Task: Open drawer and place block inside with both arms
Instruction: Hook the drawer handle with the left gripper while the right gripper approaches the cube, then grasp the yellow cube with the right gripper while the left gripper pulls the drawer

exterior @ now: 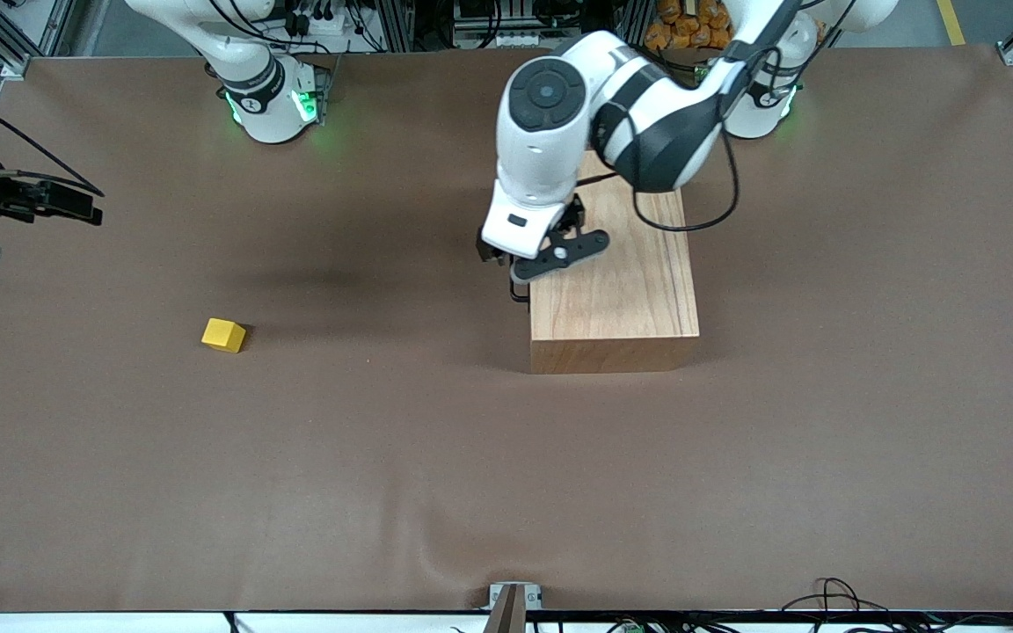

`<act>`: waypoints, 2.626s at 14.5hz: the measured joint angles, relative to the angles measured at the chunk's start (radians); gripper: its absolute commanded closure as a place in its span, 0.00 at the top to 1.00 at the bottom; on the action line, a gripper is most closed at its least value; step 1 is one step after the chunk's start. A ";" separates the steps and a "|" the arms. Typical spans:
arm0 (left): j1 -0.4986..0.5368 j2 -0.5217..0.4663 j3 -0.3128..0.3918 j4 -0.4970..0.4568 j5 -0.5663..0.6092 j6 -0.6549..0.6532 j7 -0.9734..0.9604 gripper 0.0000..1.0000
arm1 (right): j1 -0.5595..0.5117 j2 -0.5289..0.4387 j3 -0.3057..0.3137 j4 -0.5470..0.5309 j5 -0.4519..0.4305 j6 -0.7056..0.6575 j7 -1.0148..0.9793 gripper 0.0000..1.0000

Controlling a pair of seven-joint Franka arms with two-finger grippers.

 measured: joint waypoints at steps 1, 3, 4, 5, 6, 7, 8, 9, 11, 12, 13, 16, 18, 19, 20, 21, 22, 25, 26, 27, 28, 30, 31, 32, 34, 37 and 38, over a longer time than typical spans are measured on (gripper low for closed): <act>-0.015 0.018 0.001 0.014 0.000 0.012 -0.016 1.00 | 0.000 0.000 0.001 -0.007 0.000 0.006 0.000 1.00; -0.049 0.058 0.010 0.028 0.000 0.037 -0.021 1.00 | 0.000 0.001 0.001 -0.016 0.000 0.011 0.000 1.00; -0.077 0.079 0.029 0.033 0.000 0.050 -0.022 1.00 | 0.000 0.001 0.001 -0.022 0.000 0.017 0.000 1.00; -0.115 0.101 0.061 0.042 0.000 0.061 -0.022 1.00 | 0.000 0.001 0.001 -0.030 0.000 0.031 0.000 1.00; -0.163 0.121 0.105 0.051 0.000 0.065 -0.022 1.00 | 0.002 0.001 0.002 -0.044 0.001 0.052 0.000 1.00; -0.215 0.139 0.152 0.056 0.000 0.067 -0.020 1.00 | 0.005 0.001 0.003 -0.060 0.001 0.075 0.000 1.00; -0.261 0.156 0.192 0.059 0.000 0.074 -0.010 1.00 | 0.008 0.001 0.006 -0.080 0.001 0.101 0.000 1.00; -0.297 0.171 0.223 0.062 0.000 0.082 0.017 1.00 | 0.009 0.002 0.008 -0.101 0.001 0.126 0.000 1.00; -0.327 0.191 0.248 0.065 0.008 0.085 0.107 1.00 | 0.011 0.003 0.009 -0.141 0.002 0.175 0.000 1.00; -0.327 0.199 0.250 0.065 0.021 0.085 0.143 1.00 | 0.011 0.004 0.009 -0.159 0.002 0.198 0.000 1.00; -0.325 0.203 0.252 0.065 0.031 0.085 0.172 1.00 | 0.011 0.004 0.009 -0.177 0.002 0.225 0.000 1.00; -0.323 0.207 0.254 0.065 0.040 0.075 0.221 1.00 | 0.011 0.005 0.008 -0.235 0.001 0.322 0.000 1.00; -0.325 0.217 0.253 0.065 0.041 0.073 0.226 1.00 | 0.011 0.006 0.007 -0.269 0.001 0.364 0.000 1.00; -0.325 0.223 0.252 0.065 0.041 0.073 0.226 1.00 | 0.011 0.006 0.007 -0.287 0.001 0.386 0.000 1.00; -0.325 0.228 0.252 0.065 0.041 0.073 0.226 1.00 | 0.011 0.006 0.007 -0.307 0.001 0.413 0.000 1.00; -0.325 0.233 0.252 0.065 0.041 0.073 0.230 1.00 | 0.011 0.006 0.007 -0.332 0.001 0.451 -0.001 1.00; -0.325 0.237 0.252 0.065 0.041 0.073 0.241 1.00 | 0.011 0.007 0.008 -0.363 0.001 0.505 -0.001 1.00; -0.325 0.241 0.250 0.066 0.041 0.065 0.265 1.00 | 0.011 0.021 0.008 -0.484 0.001 0.694 -0.001 1.00; -0.325 0.241 0.249 0.066 0.041 0.059 0.268 1.00 | 0.011 0.034 0.007 -0.509 0.002 0.730 -0.001 1.00; -0.325 0.241 0.247 0.066 0.041 0.056 0.270 1.00 | 0.011 0.052 0.007 -0.521 0.003 0.756 -0.001 1.00; -0.326 0.241 0.245 0.066 0.040 0.055 0.271 1.00 | 0.010 0.075 0.007 -0.523 0.007 0.782 -0.001 1.00; -0.326 0.245 0.240 0.065 0.035 0.055 0.271 1.00 | 0.012 0.120 0.008 -0.523 0.067 0.822 -0.001 1.00; -0.326 0.247 0.240 0.065 0.032 0.056 0.272 1.00 | 0.021 0.139 0.009 -0.519 0.108 0.832 -0.006 1.00; -0.326 0.248 0.240 0.065 0.028 0.058 0.272 1.00 | 0.037 0.153 0.009 -0.513 0.132 0.838 -0.007 1.00; -0.325 0.250 0.241 0.065 0.012 0.068 0.272 1.00 | 0.070 0.168 0.010 -0.498 0.145 0.844 -0.005 1.00; -0.325 0.254 0.241 0.065 -0.010 0.110 0.272 1.00 | 0.073 0.190 0.005 -0.478 0.144 0.859 -0.020 1.00; -0.325 0.255 0.241 0.065 -0.018 0.125 0.272 1.00 | 0.067 0.206 0.000 -0.463 0.144 0.861 -0.041 1.00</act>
